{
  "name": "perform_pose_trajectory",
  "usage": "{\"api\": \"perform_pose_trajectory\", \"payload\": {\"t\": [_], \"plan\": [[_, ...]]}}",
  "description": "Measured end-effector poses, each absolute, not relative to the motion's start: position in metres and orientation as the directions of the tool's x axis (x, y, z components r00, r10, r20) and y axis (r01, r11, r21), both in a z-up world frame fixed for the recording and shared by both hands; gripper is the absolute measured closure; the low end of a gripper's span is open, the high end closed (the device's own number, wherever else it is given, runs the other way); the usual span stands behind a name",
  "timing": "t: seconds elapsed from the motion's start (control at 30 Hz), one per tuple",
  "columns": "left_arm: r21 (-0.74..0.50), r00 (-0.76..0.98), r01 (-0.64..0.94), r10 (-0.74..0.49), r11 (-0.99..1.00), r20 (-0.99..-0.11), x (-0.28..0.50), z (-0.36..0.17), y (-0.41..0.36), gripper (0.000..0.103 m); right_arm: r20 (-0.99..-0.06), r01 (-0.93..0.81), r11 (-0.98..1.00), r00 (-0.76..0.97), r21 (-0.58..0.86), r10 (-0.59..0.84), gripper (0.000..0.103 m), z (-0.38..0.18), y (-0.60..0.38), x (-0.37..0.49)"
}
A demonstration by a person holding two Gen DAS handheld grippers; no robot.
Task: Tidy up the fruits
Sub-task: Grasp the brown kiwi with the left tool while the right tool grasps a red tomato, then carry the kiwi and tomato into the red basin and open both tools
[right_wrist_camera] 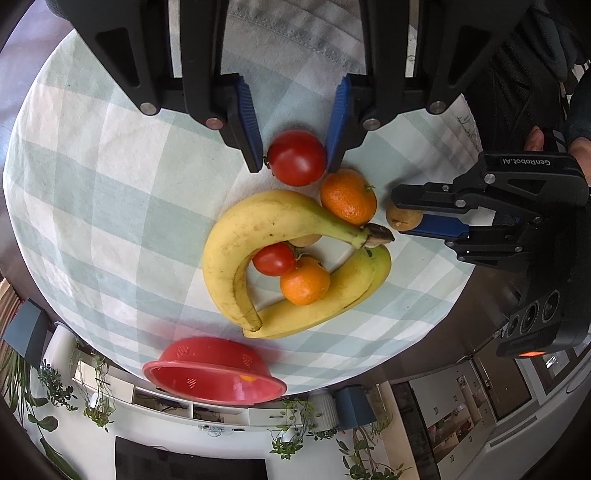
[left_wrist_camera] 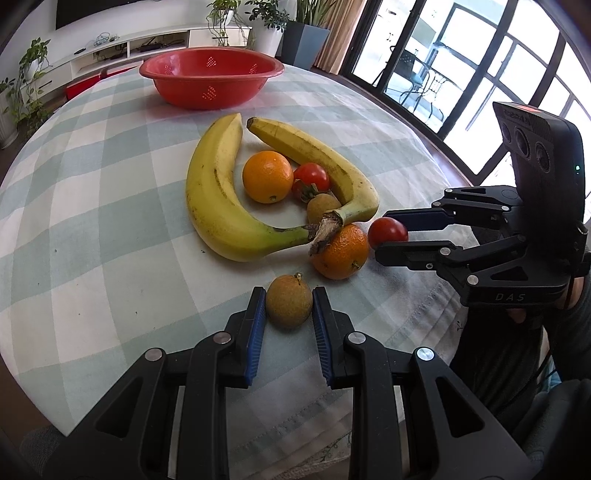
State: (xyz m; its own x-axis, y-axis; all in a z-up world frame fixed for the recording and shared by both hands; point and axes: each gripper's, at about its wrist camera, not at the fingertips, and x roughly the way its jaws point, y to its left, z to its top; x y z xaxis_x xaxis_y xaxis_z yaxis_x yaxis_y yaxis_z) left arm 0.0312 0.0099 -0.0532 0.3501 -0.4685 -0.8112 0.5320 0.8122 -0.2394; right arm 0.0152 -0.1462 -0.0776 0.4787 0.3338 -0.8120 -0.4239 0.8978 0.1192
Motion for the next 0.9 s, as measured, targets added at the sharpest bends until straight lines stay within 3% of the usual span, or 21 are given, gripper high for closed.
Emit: {"api": "perform_pose_trajectory", "payload": {"t": [0.43, 0.9], "plan": [[-0.254, 0.374, 0.518, -0.483, 0.817, -0.791, 0.03, -0.036, 0.024, 0.08, -0.753, -0.362, 0.916, 0.55, 0.174, 0.361, 0.066, -0.04, -0.183, 0.009], [-0.164, 0.491, 0.56, -0.484, 0.812, -0.724, 0.112, 0.05, 0.025, 0.08, -0.636, -0.317, 0.93, 0.683, 0.187, 0.36, 0.066, 0.033, -0.213, 0.088]]}}
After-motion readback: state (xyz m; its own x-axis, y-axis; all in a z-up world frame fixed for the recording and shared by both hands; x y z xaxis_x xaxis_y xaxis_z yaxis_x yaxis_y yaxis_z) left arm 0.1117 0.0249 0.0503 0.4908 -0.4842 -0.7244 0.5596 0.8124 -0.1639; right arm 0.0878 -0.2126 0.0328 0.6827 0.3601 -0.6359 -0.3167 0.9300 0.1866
